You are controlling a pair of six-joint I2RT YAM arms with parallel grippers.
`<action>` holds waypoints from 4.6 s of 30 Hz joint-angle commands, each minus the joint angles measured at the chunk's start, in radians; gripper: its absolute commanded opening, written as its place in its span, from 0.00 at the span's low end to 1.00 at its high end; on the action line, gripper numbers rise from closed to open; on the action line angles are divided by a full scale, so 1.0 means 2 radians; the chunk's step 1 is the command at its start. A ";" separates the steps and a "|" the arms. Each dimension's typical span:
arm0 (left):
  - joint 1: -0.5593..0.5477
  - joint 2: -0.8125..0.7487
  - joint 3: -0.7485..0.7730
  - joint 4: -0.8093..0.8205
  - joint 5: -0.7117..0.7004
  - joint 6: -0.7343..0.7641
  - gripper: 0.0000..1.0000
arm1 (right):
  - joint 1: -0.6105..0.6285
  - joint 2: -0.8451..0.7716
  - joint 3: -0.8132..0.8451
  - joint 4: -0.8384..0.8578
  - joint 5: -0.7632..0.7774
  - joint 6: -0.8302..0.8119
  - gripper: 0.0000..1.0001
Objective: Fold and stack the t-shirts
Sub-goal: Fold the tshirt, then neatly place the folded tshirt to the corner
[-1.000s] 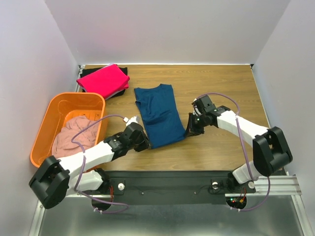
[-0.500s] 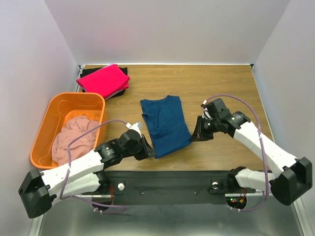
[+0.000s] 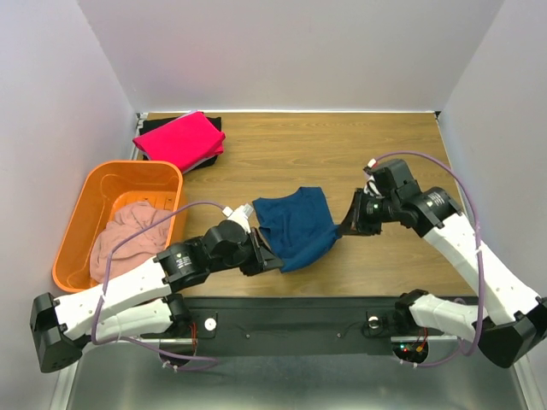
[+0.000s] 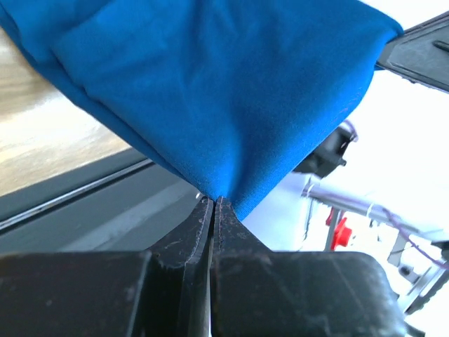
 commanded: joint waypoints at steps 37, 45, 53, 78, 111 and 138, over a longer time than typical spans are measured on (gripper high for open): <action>0.330 0.307 0.136 0.098 0.166 0.205 0.00 | -0.024 0.427 0.330 0.106 0.144 -0.078 0.01; 0.359 0.353 0.246 0.043 0.081 0.266 0.98 | -0.050 0.477 0.434 0.106 0.150 -0.089 0.64; 0.357 0.332 0.203 0.059 0.082 0.259 0.98 | -0.051 0.425 0.388 0.107 0.137 -0.107 0.71; 0.281 0.203 -0.078 0.263 0.112 0.141 0.98 | -0.070 0.327 0.092 0.212 0.057 -0.142 0.71; 0.183 0.368 -0.078 0.386 0.025 0.071 0.99 | -0.070 0.358 -0.005 0.239 -0.002 -0.133 0.70; 0.159 0.546 0.134 0.247 -0.002 0.204 0.00 | -0.062 0.321 -0.059 0.243 -0.033 -0.127 0.69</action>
